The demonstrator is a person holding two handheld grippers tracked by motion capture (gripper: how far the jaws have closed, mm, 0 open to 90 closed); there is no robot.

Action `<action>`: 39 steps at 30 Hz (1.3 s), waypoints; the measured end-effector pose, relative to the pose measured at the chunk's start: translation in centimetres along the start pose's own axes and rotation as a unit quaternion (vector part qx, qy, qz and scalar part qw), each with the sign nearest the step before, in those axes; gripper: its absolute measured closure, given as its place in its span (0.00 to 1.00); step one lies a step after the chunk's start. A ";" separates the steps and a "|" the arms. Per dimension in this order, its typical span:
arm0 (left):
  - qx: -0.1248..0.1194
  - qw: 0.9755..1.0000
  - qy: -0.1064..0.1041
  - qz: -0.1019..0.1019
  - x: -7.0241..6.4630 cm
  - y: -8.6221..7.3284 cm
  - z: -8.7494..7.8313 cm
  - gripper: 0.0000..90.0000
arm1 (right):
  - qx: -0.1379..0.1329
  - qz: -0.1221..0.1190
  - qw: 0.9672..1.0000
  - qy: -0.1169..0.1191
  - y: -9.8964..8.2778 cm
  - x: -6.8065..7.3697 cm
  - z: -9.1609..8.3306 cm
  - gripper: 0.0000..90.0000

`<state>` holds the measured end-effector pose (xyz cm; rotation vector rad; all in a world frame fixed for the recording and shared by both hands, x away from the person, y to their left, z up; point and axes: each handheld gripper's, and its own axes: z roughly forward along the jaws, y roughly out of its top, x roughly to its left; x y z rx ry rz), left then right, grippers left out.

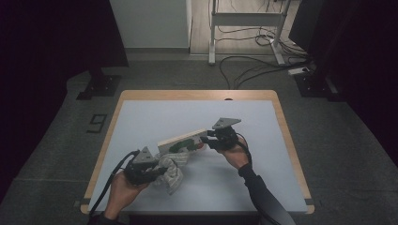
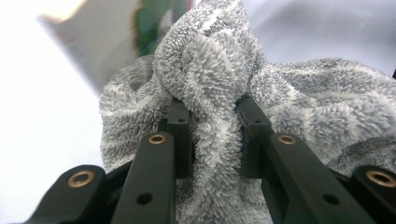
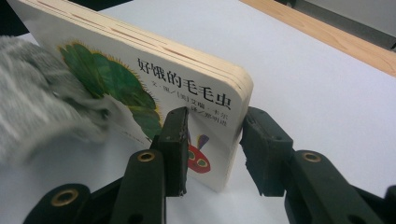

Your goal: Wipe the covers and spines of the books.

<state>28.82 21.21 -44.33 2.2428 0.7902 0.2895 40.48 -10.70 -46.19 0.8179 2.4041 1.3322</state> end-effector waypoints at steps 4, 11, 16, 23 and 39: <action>-0.007 1.000 0.013 -0.017 1.1 -1.0 -1.4 0.79 | 0.000 -0.001 1.000 -0.001 0.0 0.0 0.0 0.67; -0.013 0.997 0.048 -0.060 4.0 -2.9 -3.3 0.79 | 0.000 -0.002 1.000 -0.001 0.1 0.0 0.0 0.67; -0.013 0.995 0.068 -0.065 5.1 -2.7 -3.8 0.79 | 0.000 -0.003 1.000 -0.001 0.1 0.0 0.0 0.67; -0.014 0.995 0.086 -0.054 5.3 -0.7 -3.3 0.79 | 0.000 -0.002 1.000 -0.001 0.1 0.0 0.0 0.67; 0.001 0.994 0.109 -0.029 5.0 1.4 -1.1 0.80 | 0.001 -0.002 1.000 -0.004 0.1 0.1 0.1 0.67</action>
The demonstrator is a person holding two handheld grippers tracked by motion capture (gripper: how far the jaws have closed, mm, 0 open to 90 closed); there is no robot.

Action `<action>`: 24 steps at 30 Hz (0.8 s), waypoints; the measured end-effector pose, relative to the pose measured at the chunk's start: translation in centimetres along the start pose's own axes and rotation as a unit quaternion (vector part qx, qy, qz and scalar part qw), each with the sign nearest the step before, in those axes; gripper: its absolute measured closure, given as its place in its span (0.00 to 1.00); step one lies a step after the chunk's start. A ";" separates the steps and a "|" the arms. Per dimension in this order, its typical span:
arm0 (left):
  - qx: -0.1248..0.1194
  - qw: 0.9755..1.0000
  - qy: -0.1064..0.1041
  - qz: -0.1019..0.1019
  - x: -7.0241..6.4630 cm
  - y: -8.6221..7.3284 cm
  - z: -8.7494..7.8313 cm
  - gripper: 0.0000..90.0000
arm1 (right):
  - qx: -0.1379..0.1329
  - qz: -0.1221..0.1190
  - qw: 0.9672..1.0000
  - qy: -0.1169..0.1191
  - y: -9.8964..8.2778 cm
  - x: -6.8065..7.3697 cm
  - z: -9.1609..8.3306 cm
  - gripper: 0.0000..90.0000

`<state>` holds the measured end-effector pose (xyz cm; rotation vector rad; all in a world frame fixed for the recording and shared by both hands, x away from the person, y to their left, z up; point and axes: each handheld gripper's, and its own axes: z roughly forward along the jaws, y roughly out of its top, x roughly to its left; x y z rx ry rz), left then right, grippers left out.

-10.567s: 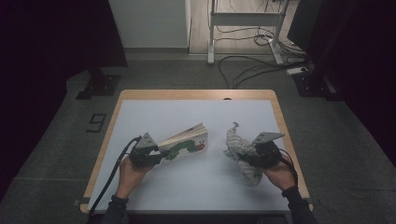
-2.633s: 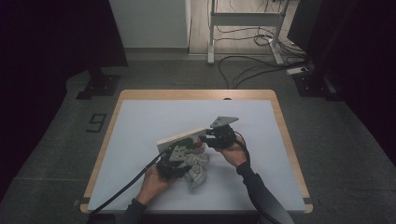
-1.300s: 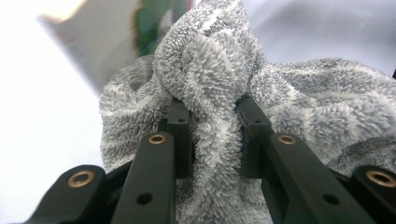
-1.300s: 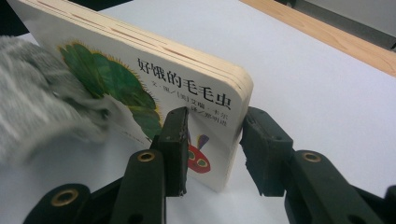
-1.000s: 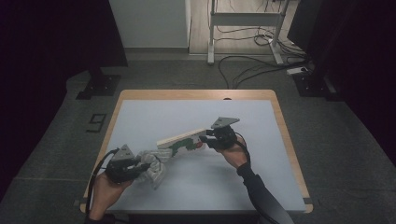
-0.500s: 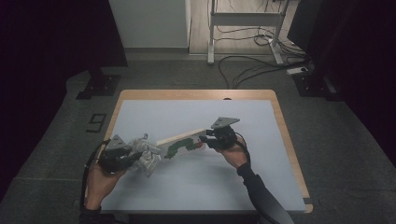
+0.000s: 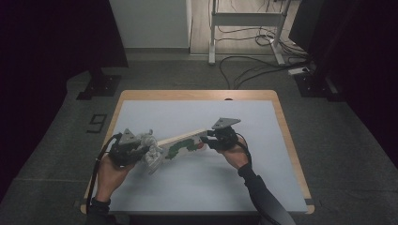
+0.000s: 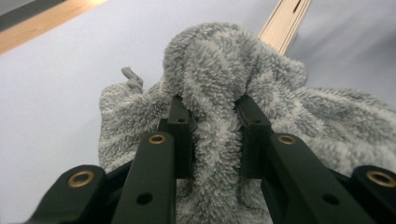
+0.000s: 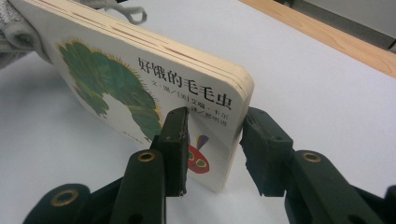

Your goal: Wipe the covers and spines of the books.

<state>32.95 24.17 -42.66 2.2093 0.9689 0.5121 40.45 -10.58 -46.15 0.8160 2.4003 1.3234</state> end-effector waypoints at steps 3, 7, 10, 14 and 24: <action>0.004 1.000 -0.004 -0.005 -0.1 -0.5 0.6 0.80 | 0.000 0.000 1.000 0.000 0.0 0.0 0.0 0.67; 0.013 1.000 -0.009 -0.009 -0.1 -1.3 1.5 0.80 | -0.001 0.000 1.000 0.000 0.0 0.0 0.0 0.67; 0.023 1.000 -0.011 -0.009 -0.2 -1.8 2.3 0.80 | -0.001 0.000 1.000 0.000 0.0 0.0 0.0 0.67; 0.034 0.999 -0.014 -0.010 -0.3 -2.4 3.2 0.80 | -0.002 0.001 1.000 -0.001 -0.1 0.0 0.0 0.67; 0.048 0.999 -0.018 -0.010 -0.5 -3.4 4.6 0.80 | -0.004 0.000 1.000 -0.002 -0.2 0.1 0.0 0.67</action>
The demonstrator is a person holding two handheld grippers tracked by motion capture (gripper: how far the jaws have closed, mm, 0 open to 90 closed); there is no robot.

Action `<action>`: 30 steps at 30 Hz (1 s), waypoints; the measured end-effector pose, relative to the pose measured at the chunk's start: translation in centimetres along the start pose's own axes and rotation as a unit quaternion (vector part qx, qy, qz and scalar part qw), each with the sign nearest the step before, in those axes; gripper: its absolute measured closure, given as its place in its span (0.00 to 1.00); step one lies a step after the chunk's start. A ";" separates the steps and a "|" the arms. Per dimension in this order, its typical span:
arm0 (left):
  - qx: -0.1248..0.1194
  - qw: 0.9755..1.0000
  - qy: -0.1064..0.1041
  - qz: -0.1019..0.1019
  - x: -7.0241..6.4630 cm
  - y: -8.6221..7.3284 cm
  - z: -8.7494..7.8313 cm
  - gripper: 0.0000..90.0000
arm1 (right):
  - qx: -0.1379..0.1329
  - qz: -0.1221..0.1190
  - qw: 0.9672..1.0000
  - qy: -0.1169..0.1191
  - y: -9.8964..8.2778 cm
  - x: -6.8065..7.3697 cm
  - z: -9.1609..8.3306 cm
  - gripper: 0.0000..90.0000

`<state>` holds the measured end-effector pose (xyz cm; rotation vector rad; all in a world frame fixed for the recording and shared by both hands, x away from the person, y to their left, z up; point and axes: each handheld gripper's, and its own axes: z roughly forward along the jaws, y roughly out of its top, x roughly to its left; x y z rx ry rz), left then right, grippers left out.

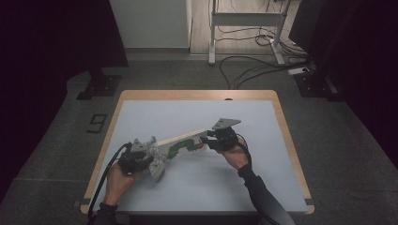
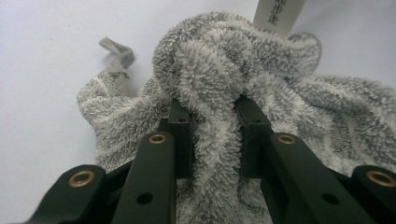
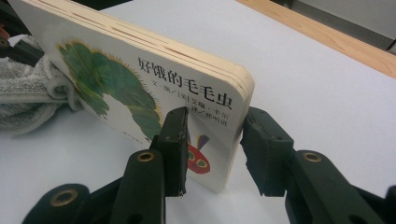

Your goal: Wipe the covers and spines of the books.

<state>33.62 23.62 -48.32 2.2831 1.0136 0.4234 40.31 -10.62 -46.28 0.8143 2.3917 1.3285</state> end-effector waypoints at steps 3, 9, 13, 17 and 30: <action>-0.003 1.000 0.000 0.002 -0.1 0.0 0.0 0.80 | 0.001 0.000 1.000 -0.001 0.0 0.1 0.0 0.67; -0.024 1.000 -0.011 -0.001 0.3 0.5 -1.4 0.80 | 0.001 -0.003 1.000 -0.003 0.0 0.2 -0.1 0.67; -0.056 0.998 -0.024 -0.001 0.4 1.2 -2.9 0.83 | 0.001 -0.003 1.000 -0.003 0.0 0.2 -0.1 0.67; -0.073 0.997 -0.033 0.005 0.1 2.1 -4.3 0.84 | 0.001 -0.003 1.000 -0.003 0.0 0.2 -0.1 0.67; -0.078 0.997 -0.015 0.024 -0.3 3.5 -5.6 0.84 | 0.001 -0.002 1.000 -0.002 -0.1 0.1 -0.1 0.67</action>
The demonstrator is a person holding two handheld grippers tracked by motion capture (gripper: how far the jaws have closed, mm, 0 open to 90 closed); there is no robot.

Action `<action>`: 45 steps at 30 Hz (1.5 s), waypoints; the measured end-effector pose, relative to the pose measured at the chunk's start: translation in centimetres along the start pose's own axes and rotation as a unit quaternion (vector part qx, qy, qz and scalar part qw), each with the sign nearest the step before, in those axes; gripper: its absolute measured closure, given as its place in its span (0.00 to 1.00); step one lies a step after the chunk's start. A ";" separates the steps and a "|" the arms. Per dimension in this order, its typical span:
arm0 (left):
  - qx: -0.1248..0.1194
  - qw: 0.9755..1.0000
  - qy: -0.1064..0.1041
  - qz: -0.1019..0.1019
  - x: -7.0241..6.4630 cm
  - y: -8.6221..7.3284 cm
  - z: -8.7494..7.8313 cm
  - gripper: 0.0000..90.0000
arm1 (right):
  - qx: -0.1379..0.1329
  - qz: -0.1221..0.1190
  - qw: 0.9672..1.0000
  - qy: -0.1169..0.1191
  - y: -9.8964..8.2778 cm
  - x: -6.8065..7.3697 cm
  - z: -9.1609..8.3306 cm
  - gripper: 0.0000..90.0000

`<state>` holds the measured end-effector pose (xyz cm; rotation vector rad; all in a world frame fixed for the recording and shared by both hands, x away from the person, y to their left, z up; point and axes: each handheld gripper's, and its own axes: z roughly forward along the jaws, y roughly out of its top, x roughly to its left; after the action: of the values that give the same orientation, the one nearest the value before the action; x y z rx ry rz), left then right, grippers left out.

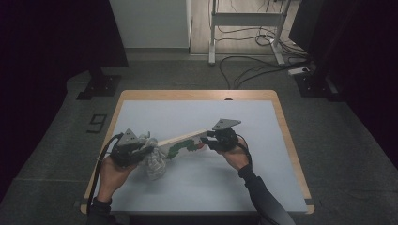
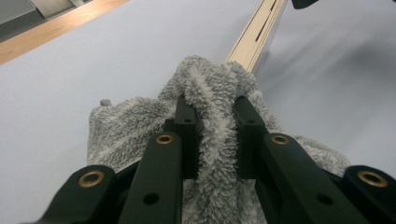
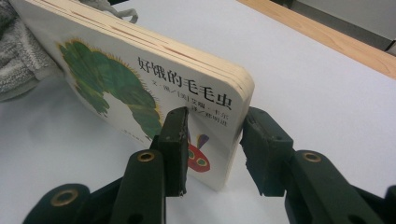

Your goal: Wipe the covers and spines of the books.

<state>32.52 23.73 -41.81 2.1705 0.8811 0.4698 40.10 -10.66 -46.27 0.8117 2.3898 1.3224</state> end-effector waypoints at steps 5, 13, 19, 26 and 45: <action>0.016 1.000 0.004 -0.003 0.0 -0.6 1.2 0.84 | -0.001 0.000 1.000 0.000 0.0 0.0 0.0 0.67; 0.042 0.999 -0.003 -0.014 0.1 -2.4 3.7 0.84 | -0.001 0.000 1.000 0.000 -0.1 0.0 0.0 0.67; 0.057 0.998 -0.004 -0.020 0.1 -3.2 4.9 0.84 | 0.000 0.000 1.000 -0.001 -0.1 0.1 0.0 0.67; 0.054 0.998 -0.005 -0.024 0.0 -3.9 5.5 0.84 | -0.001 -0.002 1.000 -0.003 -0.1 0.1 0.0 0.67; 0.014 0.999 0.016 -0.029 2.5 -1.8 -0.2 0.84 | -0.003 0.003 1.000 0.002 -0.1 -0.1 0.0 0.67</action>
<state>33.35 26.51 -42.83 2.1619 0.9720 0.4669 40.10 -10.74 -46.35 0.8154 2.3876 1.3329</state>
